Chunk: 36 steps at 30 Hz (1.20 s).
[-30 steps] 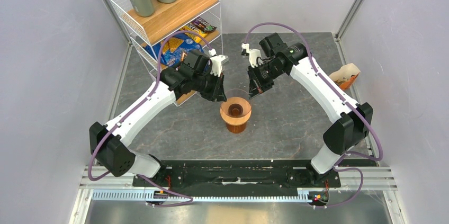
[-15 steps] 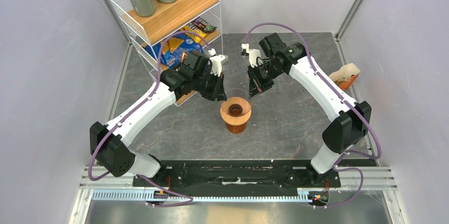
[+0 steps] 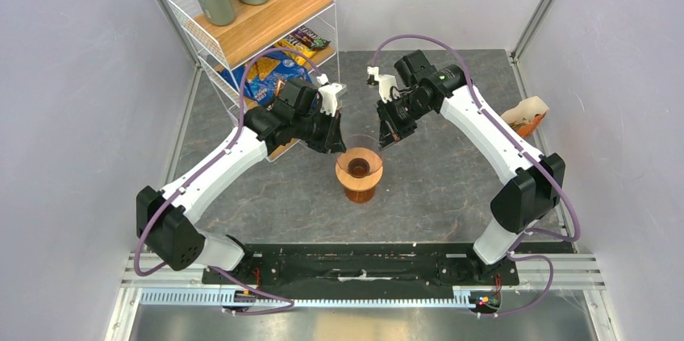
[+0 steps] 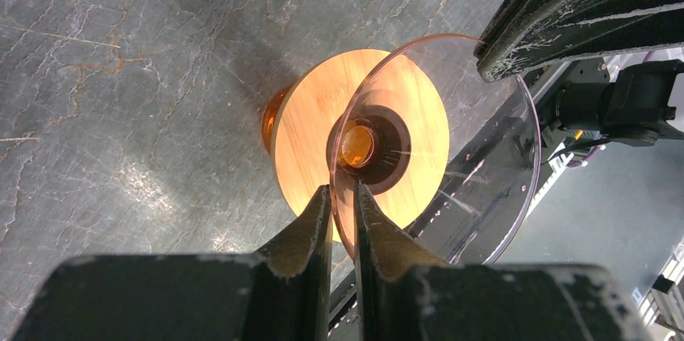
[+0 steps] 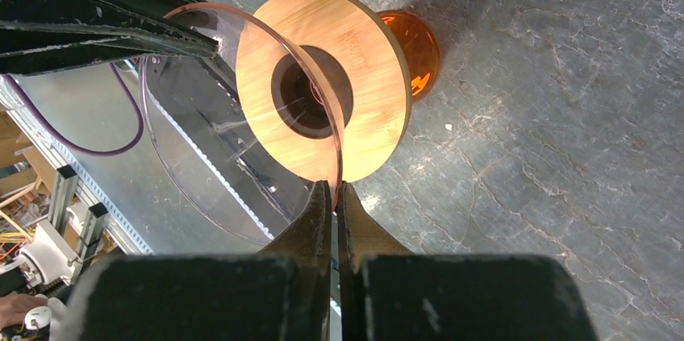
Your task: Place the coffee filter in the dripper
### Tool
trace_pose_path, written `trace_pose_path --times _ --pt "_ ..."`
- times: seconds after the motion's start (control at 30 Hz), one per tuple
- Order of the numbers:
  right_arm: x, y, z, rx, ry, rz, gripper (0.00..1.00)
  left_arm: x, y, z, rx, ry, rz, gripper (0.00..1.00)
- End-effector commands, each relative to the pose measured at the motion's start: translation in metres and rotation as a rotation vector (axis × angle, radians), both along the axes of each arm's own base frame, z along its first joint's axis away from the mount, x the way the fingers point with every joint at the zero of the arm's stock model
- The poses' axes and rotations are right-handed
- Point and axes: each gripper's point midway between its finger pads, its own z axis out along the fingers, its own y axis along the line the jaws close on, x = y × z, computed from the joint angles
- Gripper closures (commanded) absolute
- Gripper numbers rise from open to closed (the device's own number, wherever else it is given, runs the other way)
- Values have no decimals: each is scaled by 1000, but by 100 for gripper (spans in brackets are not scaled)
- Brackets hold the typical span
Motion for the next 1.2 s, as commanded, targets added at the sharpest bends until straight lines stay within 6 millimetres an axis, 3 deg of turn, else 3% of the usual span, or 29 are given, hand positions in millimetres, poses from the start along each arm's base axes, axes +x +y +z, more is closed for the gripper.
trace_pose_path --times 0.0,0.2,0.53,0.87,0.97,1.17 --pt "5 1 -24 -58 -6 67 97 2 8 -38 110 5 -21 93" --pt "2 3 -5 -23 -25 89 88 1 3 -23 74 12 -23 83" --pt "-2 4 6 -5 -28 102 61 -4 -3 -10 35 31 -35 59" --pt "-12 4 18 25 -22 117 53 -9 -5 12 -18 13 -29 43" --pt "-17 3 20 34 -11 122 54 -12 -4 18 -32 7 -32 43" --pt "-20 2 21 37 -5 121 74 -16 -8 24 -60 26 -38 55"
